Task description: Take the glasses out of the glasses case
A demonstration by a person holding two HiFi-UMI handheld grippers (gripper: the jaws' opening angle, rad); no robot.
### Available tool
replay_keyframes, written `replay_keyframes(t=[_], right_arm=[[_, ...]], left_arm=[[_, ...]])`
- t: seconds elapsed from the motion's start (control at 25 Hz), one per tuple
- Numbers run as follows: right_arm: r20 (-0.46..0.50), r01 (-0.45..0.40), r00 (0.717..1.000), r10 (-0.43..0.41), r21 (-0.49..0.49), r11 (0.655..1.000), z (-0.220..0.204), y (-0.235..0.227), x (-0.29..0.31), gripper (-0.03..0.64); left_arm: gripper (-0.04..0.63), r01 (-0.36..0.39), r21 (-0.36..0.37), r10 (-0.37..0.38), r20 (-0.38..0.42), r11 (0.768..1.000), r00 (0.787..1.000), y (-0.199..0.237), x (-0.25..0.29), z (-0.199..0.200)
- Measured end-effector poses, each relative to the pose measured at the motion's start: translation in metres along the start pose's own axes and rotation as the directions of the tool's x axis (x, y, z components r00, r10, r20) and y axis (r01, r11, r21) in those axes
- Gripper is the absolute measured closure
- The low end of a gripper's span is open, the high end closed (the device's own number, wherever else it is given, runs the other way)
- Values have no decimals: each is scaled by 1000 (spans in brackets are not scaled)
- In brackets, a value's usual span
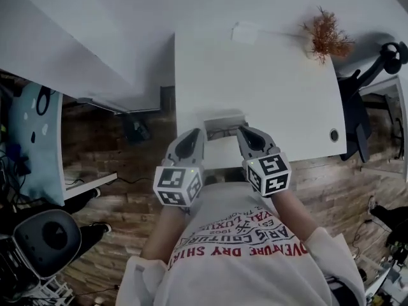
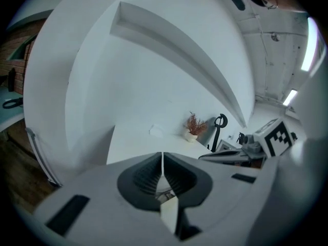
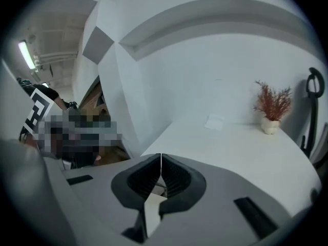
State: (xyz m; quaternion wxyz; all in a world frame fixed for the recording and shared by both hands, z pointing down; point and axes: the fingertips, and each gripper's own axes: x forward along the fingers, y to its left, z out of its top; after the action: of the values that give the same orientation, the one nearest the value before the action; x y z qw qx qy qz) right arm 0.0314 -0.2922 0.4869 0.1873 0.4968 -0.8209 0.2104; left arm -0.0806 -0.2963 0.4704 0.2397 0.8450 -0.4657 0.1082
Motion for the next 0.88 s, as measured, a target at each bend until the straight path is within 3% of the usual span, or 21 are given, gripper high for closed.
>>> replay_keyframes(t=[0.12, 0.28, 0.36, 0.44, 0.6, 0.88], right_arm=[[-82, -115, 990, 112, -35, 993, -8, 6, 22, 603], [-203, -225, 960, 193, -147, 963, -20, 9, 43, 595], [-264, -286, 937, 229, -204, 936, -28, 10, 53, 478], [-333, -348, 908, 256, -254, 903, -38, 12, 61, 476], [-488, -489, 824, 288, -355, 797, -63, 14, 74, 476], [-673, -651, 700, 239, -464, 601, -103, 11, 85, 477]], left_arm=[[581, -38, -32, 38, -4, 999, 999, 4, 7, -4], [581, -90, -71, 90, -3, 993, 996, 8, 14, -6], [581, -117, -88, 117, -3, 989, 993, 12, 16, -8], [581, -150, -110, 150, -11, 983, 989, 17, 15, -15], [581, -215, -154, 211, -37, 965, 977, 23, 13, -31], [581, -293, -205, 283, -74, 934, 956, 24, 8, -52]])
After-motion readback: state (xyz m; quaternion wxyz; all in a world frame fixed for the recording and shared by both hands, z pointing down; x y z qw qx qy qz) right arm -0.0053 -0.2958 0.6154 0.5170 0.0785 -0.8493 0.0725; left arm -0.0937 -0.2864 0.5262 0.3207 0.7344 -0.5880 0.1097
